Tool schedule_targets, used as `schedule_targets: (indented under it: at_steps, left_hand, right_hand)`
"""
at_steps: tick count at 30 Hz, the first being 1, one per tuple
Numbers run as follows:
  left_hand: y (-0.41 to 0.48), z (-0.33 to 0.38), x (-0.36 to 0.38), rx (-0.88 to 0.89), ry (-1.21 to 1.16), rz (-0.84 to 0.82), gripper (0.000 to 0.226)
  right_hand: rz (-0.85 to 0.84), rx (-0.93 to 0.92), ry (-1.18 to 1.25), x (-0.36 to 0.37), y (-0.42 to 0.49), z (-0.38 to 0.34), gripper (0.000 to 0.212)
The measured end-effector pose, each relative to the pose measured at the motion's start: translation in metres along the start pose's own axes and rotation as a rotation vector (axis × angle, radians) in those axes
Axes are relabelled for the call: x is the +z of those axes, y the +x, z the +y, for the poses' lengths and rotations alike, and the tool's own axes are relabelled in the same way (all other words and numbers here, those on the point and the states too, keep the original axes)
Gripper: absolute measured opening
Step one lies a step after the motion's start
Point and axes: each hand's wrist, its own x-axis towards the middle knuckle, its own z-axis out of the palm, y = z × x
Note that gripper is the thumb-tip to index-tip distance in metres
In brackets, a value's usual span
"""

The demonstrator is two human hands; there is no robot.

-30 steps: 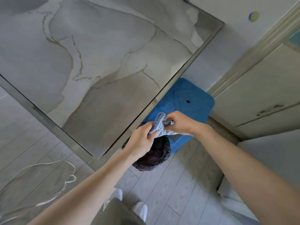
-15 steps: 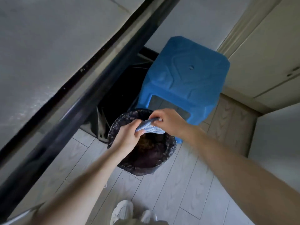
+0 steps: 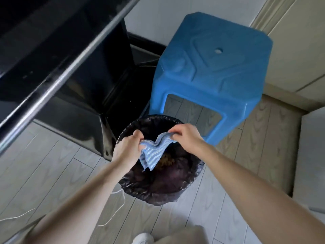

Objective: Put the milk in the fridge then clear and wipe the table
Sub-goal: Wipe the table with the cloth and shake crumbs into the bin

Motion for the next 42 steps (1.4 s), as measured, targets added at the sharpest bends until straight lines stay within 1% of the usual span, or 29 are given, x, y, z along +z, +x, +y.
schedule_targets:
  at_steps: [2, 3, 5, 6, 10, 11, 12, 13, 14, 15, 16, 17, 19, 20, 22, 24, 27, 29, 30, 32, 33, 34, 35, 36, 37, 39, 40, 42]
  left_hand:
    - [0.001, -0.006, 0.002, -0.008, 0.021, -0.026, 0.017]
    - [0.001, -0.009, 0.003, -0.012, 0.028, -0.04, 0.017]
    - [0.001, -0.011, 0.004, -0.005, 0.026, -0.066, 0.018]
    - [0.001, -0.009, 0.004, 0.0, 0.018, -0.087, 0.019]
    - [0.002, 0.0, 0.001, -0.026, -0.11, -0.111, 0.016]
    - [0.001, 0.003, 0.0, -0.027, -0.142, -0.107, 0.014]
    - [0.0, 0.005, 0.0, -0.029, -0.176, -0.097, 0.013]
    - [-0.001, 0.009, -0.001, -0.032, -0.205, -0.085, 0.012]
    - [-0.002, 0.012, -0.002, -0.027, -0.228, -0.075, 0.013]
    - [-0.003, 0.015, -0.003, -0.019, -0.245, -0.069, 0.014]
    - [-0.004, 0.017, -0.002, -0.01, -0.259, -0.064, 0.015]
    - [-0.005, 0.019, -0.002, -0.004, -0.27, -0.059, 0.016]
    - [-0.008, 0.02, -0.001, -0.004, -0.289, -0.069, 0.019]
    - [-0.01, 0.02, -0.001, -0.002, -0.3, -0.085, 0.021]
    - [-0.013, 0.018, -0.001, -0.007, -0.337, -0.114, 0.024]
    - [-0.015, 0.013, -0.003, -0.026, -0.432, -0.123, 0.025]
    - [-0.014, 0.011, -0.004, -0.114, -0.625, -0.146, 0.013]
    - [-0.012, 0.011, -0.004, -0.213, -0.715, -0.168, 0.005]
    - [-0.011, 0.009, -0.004, -0.25, -0.732, -0.137, 0.005]
    - [-0.007, 0.001, -0.004, -0.292, -0.674, 0.049, 0.008]
    - [-0.005, -0.004, -0.005, -0.312, -0.624, 0.161, 0.008]
    - [-0.005, -0.009, -0.006, -0.333, -0.598, 0.24, 0.008]
    - [-0.004, -0.012, -0.007, -0.34, -0.605, 0.267, 0.01]
    - [-0.005, -0.013, -0.007, -0.326, -0.62, 0.247, 0.012]
    - [-0.006, -0.012, -0.007, -0.295, -0.617, 0.204, 0.014]
    - [-0.008, -0.008, -0.004, -0.246, -0.52, 0.162, 0.013]
    - [-0.009, -0.006, -0.003, -0.24, -0.476, 0.183, 0.012]
    - [-0.011, -0.005, -0.002, -0.22, -0.471, 0.242, 0.012]
  right_hand:
    - [-0.074, 0.013, 0.11, 0.005, -0.002, 0.0, 0.021]
    - [-0.046, 0.039, 0.1, 0.005, -0.002, 0.004, 0.02]
    - [0.07, 0.118, -0.035, 0.005, 0.001, 0.014, 0.021]
    - [0.115, 0.142, -0.064, 0.007, 0.0, 0.016, 0.022]
    - [0.154, 0.153, 0.049, 0.023, -0.006, 0.004, 0.036]
    - [0.189, 0.166, 0.055, 0.026, -0.008, 0.003, 0.031]
    - [0.224, 0.184, 0.047, 0.029, -0.011, 0.001, 0.021]
    - [0.247, 0.212, 0.037, 0.031, -0.014, -0.002, 0.02]
    - [0.244, 0.244, 0.045, 0.033, -0.016, -0.006, 0.03]
    - [0.208, 0.278, 0.095, 0.037, -0.017, -0.009, 0.039]
    - [0.145, 0.312, 0.203, 0.041, -0.018, -0.013, 0.043]
    - [0.067, 0.347, 0.35, 0.045, -0.019, -0.018, 0.042]
    - [-0.077, 0.399, 0.627, 0.049, -0.022, -0.024, 0.031]
    - [-0.112, 0.395, 0.692, 0.049, -0.023, -0.024, 0.026]
    - [-0.129, 0.391, 0.75, 0.048, -0.021, -0.02, 0.024]
    - [-0.158, 0.41, 0.805, 0.046, -0.02, -0.016, 0.022]
    - [-0.218, 0.448, 0.86, 0.042, -0.021, -0.012, 0.015]
    - [-0.229, 0.43, 0.795, 0.036, -0.022, -0.013, 0.016]
    - [-0.199, 0.405, 0.735, 0.032, -0.021, -0.011, 0.017]
    - [-0.065, 0.37, 0.601, 0.022, -0.018, -0.006, 0.022]
    - [0.013, 0.35, 0.478, 0.018, -0.017, -0.001, 0.027]
    - [0.071, 0.309, 0.274, 0.016, -0.017, 0.004, 0.032]
    - [0.091, 0.25, 0.053, 0.016, -0.018, 0.006, 0.035]
    - [0.113, 0.179, -0.066, 0.017, -0.019, 0.007, 0.036]
    - [0.134, 0.125, -0.112, 0.018, -0.021, 0.005, 0.036]
    - [0.13, 0.108, -0.161, 0.02, -0.02, 0.003, 0.031]
    - [0.118, 0.125, -0.204, 0.021, -0.021, 0.003, 0.027]
    - [0.14, 0.132, -0.199, 0.022, -0.021, 0.005, 0.025]
